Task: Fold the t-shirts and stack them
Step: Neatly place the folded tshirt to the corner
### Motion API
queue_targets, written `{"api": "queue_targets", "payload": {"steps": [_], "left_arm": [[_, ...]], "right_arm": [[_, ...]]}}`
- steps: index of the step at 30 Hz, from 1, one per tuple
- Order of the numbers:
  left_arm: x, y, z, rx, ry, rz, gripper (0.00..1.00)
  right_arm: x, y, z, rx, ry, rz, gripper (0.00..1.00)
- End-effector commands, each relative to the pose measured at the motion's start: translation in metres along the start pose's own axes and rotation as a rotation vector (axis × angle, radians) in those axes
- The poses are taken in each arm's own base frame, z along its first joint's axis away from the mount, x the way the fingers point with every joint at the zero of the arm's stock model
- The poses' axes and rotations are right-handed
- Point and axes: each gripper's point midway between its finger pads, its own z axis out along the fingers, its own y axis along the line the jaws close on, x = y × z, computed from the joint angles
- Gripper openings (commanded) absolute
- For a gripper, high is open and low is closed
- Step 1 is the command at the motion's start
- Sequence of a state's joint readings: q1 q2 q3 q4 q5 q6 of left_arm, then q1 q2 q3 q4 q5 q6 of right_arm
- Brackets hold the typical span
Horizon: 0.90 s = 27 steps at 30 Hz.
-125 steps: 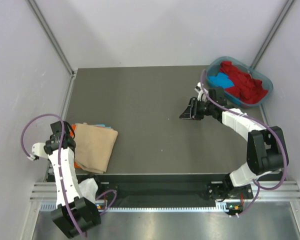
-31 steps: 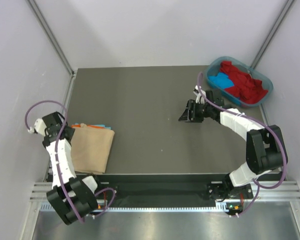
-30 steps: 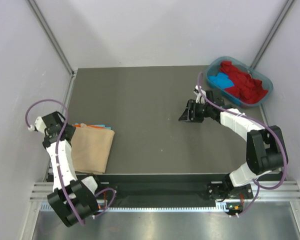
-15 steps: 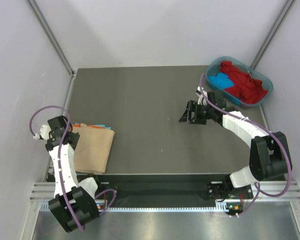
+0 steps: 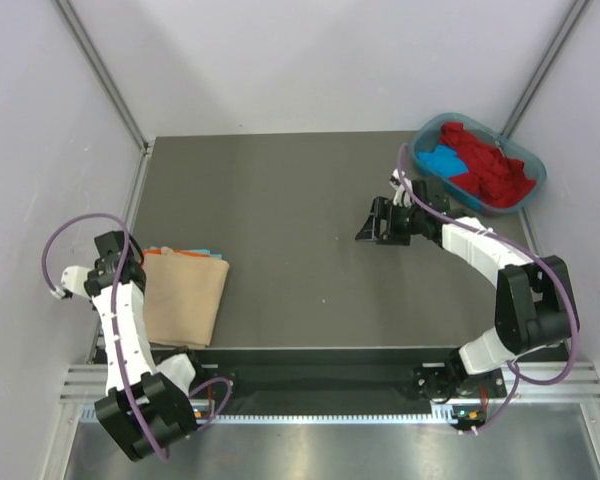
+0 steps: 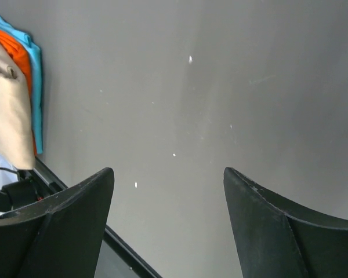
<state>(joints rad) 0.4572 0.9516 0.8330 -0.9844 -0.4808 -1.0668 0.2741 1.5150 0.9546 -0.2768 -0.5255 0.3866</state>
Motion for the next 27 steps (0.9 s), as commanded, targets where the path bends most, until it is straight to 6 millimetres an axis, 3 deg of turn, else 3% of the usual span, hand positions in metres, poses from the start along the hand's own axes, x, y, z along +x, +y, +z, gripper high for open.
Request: {"api": "queue_targets", "payload": {"steps": [1, 4, 10, 17, 20, 23, 24, 26, 27], "left_arm": [[-0.006, 0.037, 0.005, -0.154, -0.078, -0.008, 0.00], [-0.011, 0.047, 0.012, -0.197, -0.134, -0.007, 0.00], [0.011, 0.064, 0.038, -0.300, -0.115, -0.032, 0.00], [0.019, 0.088, 0.059, -0.459, -0.160, -0.061, 0.00], [0.009, 0.081, 0.052, -0.460, -0.174, -0.077, 0.00], [-0.020, 0.065, 0.036, -0.405, -0.248, -0.104, 0.00], [-0.035, 0.053, 0.026, -0.357, -0.280, -0.133, 0.00], [-0.047, 0.037, 0.015, -0.287, -0.277, -0.121, 0.03], [-0.050, 0.018, 0.004, -0.193, -0.230, -0.132, 0.03]], "right_arm": [[-0.023, 0.028, -0.004, -0.061, -0.048, -0.058, 0.77], [-0.027, 0.033, -0.006, -0.068, -0.053, -0.066, 0.77], [-0.026, 0.036, -0.008, -0.079, -0.060, -0.068, 0.78], [-0.032, 0.042, -0.012, -0.092, -0.074, -0.071, 0.78], [-0.035, 0.046, -0.016, -0.094, -0.082, -0.078, 0.78], [-0.038, 0.049, -0.023, -0.085, -0.098, -0.084, 0.78], [-0.037, 0.051, -0.026, -0.084, -0.100, -0.086, 0.78], [-0.035, 0.048, -0.029, -0.069, -0.104, -0.089, 0.78], [-0.033, 0.049, -0.032, -0.067, -0.104, -0.093, 0.79]]}}
